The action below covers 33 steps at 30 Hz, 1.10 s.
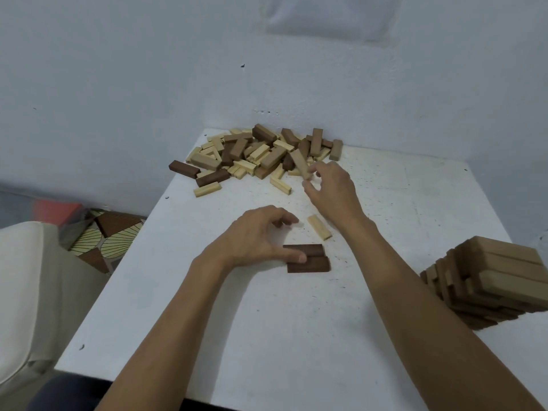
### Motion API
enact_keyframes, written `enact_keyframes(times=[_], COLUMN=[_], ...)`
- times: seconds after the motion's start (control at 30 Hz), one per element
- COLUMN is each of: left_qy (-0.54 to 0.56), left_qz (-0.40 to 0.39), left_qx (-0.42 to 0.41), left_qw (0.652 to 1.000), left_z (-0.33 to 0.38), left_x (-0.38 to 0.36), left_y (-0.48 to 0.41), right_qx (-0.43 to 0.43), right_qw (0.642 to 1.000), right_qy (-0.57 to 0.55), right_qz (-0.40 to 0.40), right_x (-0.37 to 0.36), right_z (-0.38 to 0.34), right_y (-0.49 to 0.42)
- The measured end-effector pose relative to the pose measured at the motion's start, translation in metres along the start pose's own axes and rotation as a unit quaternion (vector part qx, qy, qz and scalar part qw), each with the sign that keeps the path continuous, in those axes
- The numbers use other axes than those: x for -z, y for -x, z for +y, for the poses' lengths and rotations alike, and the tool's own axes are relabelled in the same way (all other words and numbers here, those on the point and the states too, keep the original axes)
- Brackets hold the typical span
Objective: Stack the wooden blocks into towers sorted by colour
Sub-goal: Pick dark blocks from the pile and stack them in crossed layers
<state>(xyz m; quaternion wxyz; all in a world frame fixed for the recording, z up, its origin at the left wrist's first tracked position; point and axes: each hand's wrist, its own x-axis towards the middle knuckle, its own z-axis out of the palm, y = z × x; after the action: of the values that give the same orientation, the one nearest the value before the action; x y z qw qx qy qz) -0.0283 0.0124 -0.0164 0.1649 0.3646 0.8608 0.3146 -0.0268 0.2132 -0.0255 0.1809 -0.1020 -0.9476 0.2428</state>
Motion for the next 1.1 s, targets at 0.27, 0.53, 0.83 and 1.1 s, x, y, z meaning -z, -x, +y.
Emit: enact_keyframes(times=[0.27,0.53,0.83,1.1], left_qy=[-0.105,-0.087,-0.036,0.004], left_qz=[0.019,0.056,0.100,0.124], left_qx=[-0.085,-0.086,-0.043,-0.005], left_qw=[0.991,0.991,0.993,0.992], left_z=[-0.015,-0.019,-0.013,-0.004], left_x=[-0.019,-0.025,-0.030,-0.032], left_y=[0.007,0.011,0.037,0.050], right_qx=[-0.004,0.007,0.044,0.048], right_qw=[0.998,0.996,0.988,0.990], right_qy=[-0.026,-0.070,-0.112,-0.066], right_qz=[0.059,0.050,-0.096,-0.117], right_x=[-0.028,-0.001,0.032,0.039], right_z=[0.012,0.006,-0.007,-0.009], right_y=[-0.026,0.012,0.092,0.105])
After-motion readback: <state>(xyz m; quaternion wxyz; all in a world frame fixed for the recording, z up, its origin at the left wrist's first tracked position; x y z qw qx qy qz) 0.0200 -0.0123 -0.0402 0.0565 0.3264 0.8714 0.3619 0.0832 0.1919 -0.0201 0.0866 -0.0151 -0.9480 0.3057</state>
